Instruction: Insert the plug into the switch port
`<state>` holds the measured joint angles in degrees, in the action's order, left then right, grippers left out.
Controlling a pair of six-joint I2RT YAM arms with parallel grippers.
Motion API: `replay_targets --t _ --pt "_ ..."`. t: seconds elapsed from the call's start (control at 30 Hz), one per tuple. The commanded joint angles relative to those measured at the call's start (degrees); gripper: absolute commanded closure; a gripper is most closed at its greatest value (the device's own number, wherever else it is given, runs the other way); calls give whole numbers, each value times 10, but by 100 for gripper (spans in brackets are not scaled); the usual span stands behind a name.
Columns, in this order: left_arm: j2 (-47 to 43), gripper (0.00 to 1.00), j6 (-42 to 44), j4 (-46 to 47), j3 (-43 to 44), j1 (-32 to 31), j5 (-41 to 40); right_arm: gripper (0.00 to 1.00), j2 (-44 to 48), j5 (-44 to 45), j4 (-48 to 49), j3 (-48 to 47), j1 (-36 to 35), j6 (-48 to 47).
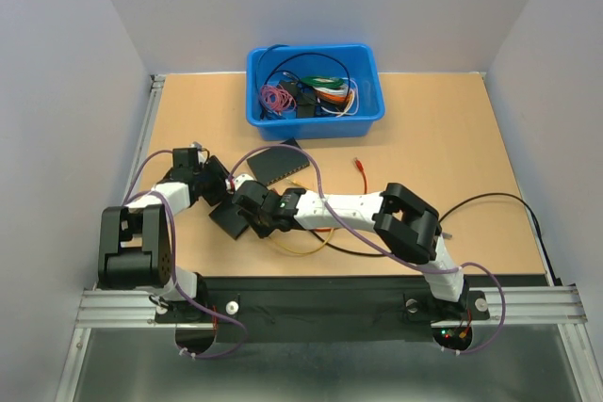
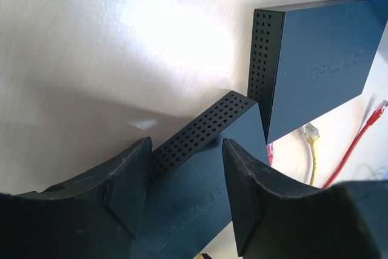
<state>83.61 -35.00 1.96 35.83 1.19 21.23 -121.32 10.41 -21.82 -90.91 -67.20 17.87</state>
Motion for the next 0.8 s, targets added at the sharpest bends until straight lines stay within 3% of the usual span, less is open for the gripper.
replay_targets --t 0.0,0.77 --pt "30 39 -9 -134 -26 -25 50 100 49 56 179 -16 15 6" --pt "76 39 -6 -125 0 -17 50 99 60 44 184 -4 11 14"
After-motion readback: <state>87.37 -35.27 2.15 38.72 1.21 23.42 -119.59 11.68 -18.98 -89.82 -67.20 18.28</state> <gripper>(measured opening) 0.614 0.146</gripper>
